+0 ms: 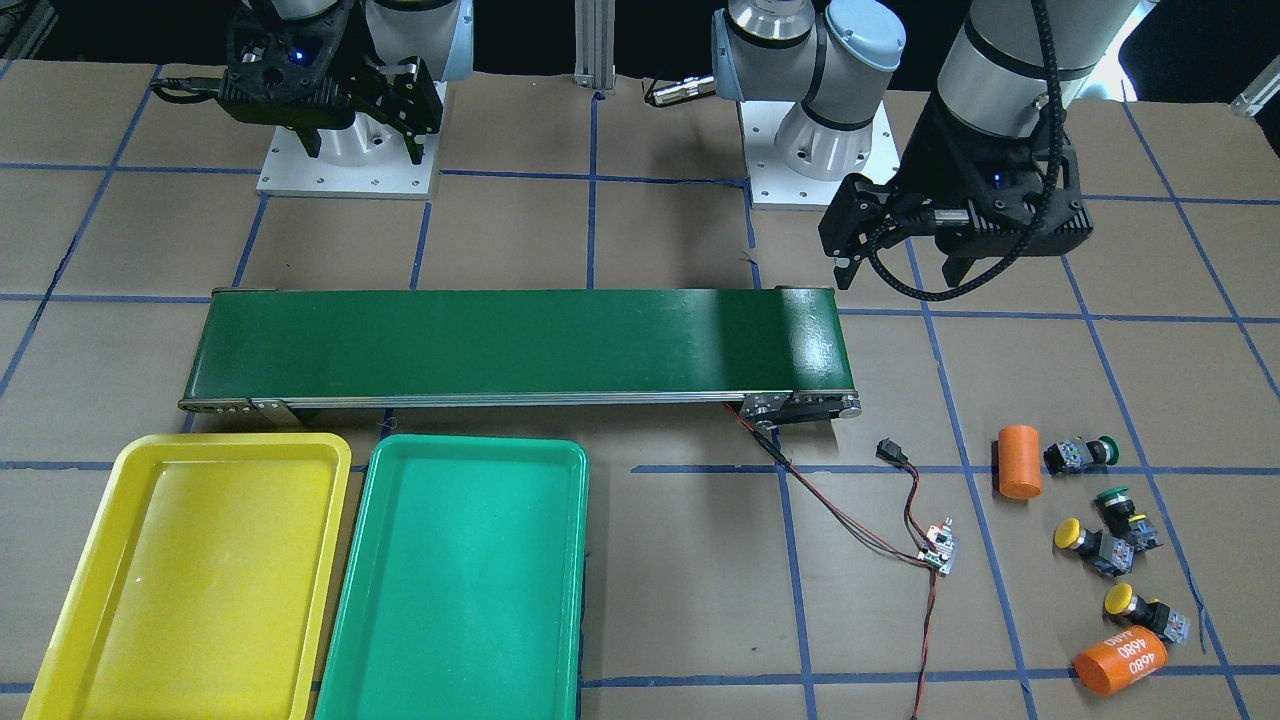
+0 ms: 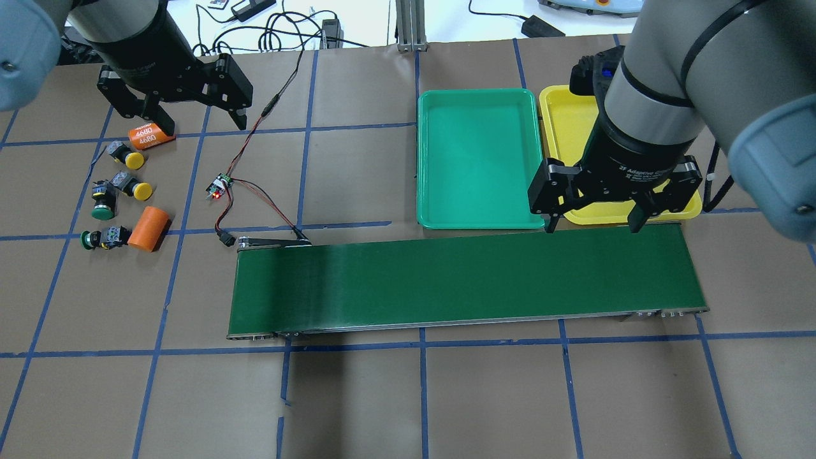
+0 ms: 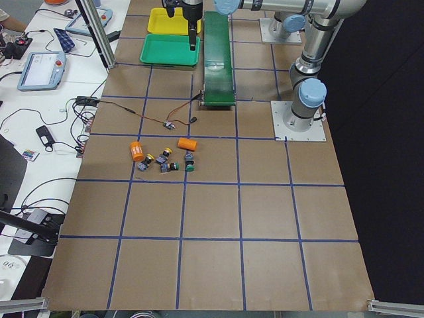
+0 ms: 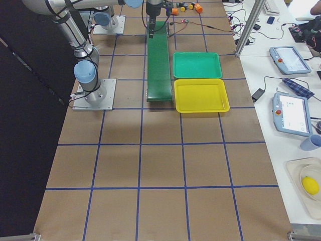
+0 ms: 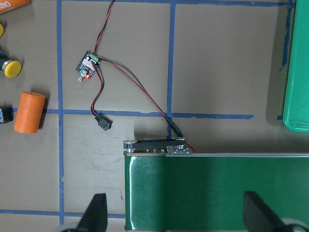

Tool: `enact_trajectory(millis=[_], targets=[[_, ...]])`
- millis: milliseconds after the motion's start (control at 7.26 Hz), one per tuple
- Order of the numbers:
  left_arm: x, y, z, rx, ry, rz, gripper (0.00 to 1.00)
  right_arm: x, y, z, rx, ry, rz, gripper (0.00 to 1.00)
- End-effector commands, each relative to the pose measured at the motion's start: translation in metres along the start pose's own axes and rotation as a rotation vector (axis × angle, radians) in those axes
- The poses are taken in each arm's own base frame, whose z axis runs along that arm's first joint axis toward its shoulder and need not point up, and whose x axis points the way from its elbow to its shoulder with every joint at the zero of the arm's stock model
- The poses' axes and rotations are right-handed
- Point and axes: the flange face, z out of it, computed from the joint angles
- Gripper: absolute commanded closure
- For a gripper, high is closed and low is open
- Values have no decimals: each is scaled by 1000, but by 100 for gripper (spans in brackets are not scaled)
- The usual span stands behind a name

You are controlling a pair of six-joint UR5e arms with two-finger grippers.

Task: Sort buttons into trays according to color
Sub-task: 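Move the left gripper down toward the orange cylinder in the pile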

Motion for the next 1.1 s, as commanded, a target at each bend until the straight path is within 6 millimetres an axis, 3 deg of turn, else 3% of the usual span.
enact_trajectory(millis=[0,275,964], targets=[[0,0,0,-1,2,-1,0,3,3,-6,25,6,2,0],[0,2,3,-7,2,1,0,30,-6,-4,15,28,55,0],[0,4,5,-13,1,-1,0,34,-2,0,5,24,63,0]])
